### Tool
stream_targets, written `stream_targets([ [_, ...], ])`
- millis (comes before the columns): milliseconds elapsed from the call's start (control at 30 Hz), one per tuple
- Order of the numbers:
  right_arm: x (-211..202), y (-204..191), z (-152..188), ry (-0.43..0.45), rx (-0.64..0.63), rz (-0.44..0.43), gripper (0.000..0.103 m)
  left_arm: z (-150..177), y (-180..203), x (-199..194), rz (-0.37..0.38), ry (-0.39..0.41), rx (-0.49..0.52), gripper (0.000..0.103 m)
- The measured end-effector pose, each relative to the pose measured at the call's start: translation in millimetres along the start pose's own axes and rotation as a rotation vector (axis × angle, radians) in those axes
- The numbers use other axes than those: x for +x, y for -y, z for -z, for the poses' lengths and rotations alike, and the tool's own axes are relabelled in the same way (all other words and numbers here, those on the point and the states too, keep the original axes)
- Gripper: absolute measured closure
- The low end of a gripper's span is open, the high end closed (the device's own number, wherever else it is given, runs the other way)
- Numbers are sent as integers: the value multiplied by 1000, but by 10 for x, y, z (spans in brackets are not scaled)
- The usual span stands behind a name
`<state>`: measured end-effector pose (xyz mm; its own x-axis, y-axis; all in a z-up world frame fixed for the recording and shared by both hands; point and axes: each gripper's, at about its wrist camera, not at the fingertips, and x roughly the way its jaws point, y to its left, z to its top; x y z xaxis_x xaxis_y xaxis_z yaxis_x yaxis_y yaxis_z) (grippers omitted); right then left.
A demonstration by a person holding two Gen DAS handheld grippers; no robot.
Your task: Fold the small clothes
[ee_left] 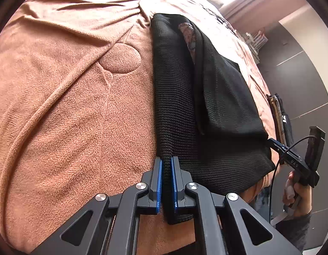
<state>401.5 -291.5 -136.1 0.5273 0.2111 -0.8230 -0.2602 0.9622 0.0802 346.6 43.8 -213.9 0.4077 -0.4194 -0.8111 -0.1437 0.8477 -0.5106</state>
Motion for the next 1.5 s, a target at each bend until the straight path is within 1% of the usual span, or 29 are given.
stream_targets([
  [100,-120,-98,-18,11,-40,23,78,-12,-11,-94,5,12,-9,94],
  [167,-213,-232,-36,21,-75,13,78,-33,-22,-189,6,40,-8,94],
  [233,-243,-360,-52,24,-111,5,77,-57,-36,-279,27,64,-14,94],
  [267,-255,-458,-64,22,-138,-6,69,-56,-35,-306,36,72,-16,94],
  [300,-258,-527,-73,22,-158,-14,54,-62,-35,-334,43,81,-17,94],
  [333,-260,-632,-79,28,-185,-16,48,-74,-26,-365,48,91,-14,94],
  [367,-255,-762,-83,36,-222,-12,39,-79,-18,-378,51,97,-11,94],
  [400,-251,-858,-89,40,-252,-5,38,-82,-8,-386,55,102,-6,94],
  [467,-173,-1110,-92,25,-321,11,38,-87,34,-371,63,101,9,94],
  [567,-43,-1325,-95,5,-393,30,38,-110,79,-308,60,86,21,94],
  [667,70,-1505,-126,-7,-441,24,37,-129,105,-223,65,75,23,94],
  [833,217,-1709,-154,-12,-529,53,37,-167,81,-109,85,64,16,94],
  [967,311,-1830,-188,-17,-585,47,37,-177,50,-36,96,53,9,94],
  [1067,400,-1836,-238,-28,-588,39,37,-164,32,27,105,38,3,94],
  [1233,573,-1736,-436,-38,-547,14,37,-125,19,100,109,28,1,94],
  [1400,717,-1687,-587,-20,-507,29,37,-121,2,147,95,18,-2,94],
  [1500,772,-1641,-670,-10,-476,42,37,-133,-11,153,100,11,-9,94],
])
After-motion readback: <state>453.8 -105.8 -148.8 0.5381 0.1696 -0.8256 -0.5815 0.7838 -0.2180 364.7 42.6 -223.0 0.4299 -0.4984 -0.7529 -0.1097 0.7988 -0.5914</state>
